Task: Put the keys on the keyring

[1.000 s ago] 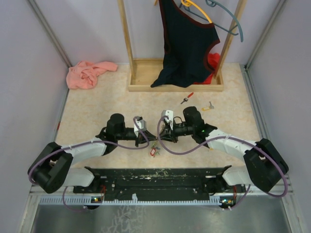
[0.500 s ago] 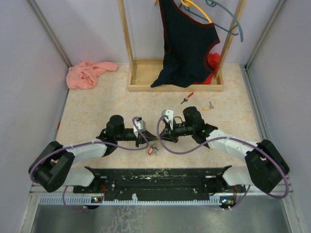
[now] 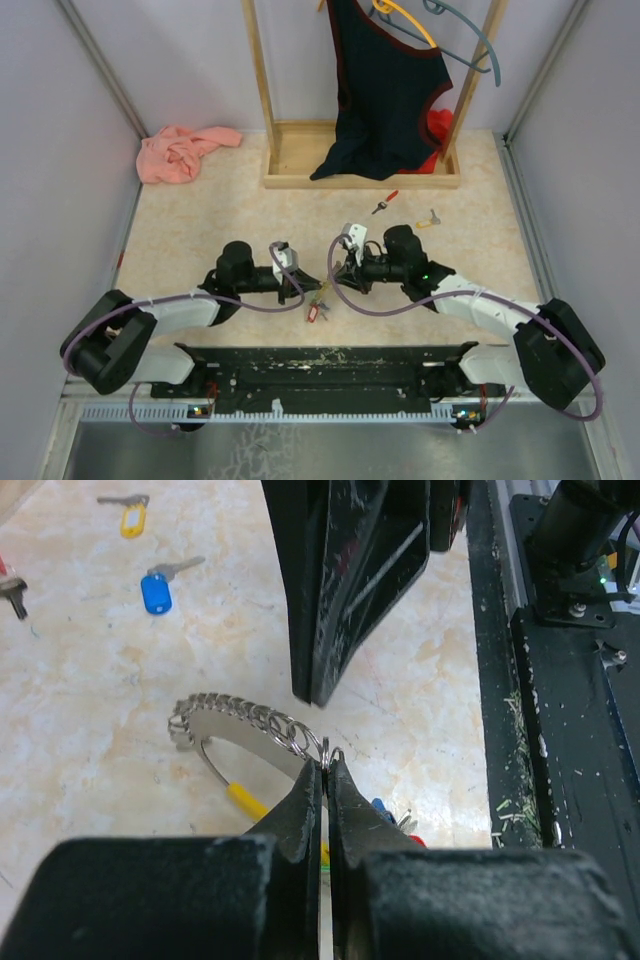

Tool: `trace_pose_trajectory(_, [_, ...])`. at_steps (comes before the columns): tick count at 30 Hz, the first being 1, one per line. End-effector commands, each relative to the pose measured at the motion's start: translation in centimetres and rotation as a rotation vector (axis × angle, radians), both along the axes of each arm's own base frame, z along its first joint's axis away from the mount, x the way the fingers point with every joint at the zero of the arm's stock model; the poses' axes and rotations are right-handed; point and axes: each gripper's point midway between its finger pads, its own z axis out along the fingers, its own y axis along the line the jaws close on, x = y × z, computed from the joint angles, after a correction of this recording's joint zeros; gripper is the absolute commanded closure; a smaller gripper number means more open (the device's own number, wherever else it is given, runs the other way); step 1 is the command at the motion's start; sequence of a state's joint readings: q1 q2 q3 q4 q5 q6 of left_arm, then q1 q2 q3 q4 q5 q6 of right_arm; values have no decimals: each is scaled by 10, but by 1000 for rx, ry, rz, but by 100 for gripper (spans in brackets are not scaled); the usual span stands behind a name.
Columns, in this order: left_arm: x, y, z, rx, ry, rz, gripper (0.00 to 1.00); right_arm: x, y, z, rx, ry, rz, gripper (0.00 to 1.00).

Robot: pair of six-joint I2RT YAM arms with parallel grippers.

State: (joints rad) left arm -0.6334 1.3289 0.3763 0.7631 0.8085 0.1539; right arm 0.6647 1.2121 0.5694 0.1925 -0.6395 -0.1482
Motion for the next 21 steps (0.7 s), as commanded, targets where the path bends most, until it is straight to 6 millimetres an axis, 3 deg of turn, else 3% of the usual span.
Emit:
trace_pose_trajectory(1, [-2, 4, -8, 3, 29, 20, 98, 12, -7, 4, 8, 0, -88, 100])
trace_pose_trajectory(9, [1, 6, -21, 5, 113, 80, 99, -5, 5, 8, 85, 40, 10, 100])
trace_pose_trajectory(14, [9, 7, -14, -24, 144, 140, 99, -13, 17, 4, 129, 109, 14, 83])
trace_pose_trajectory(21, [9, 6, -9, -59, 191, 161, 99, -8, 24, -5, 201, 184, -59, 80])
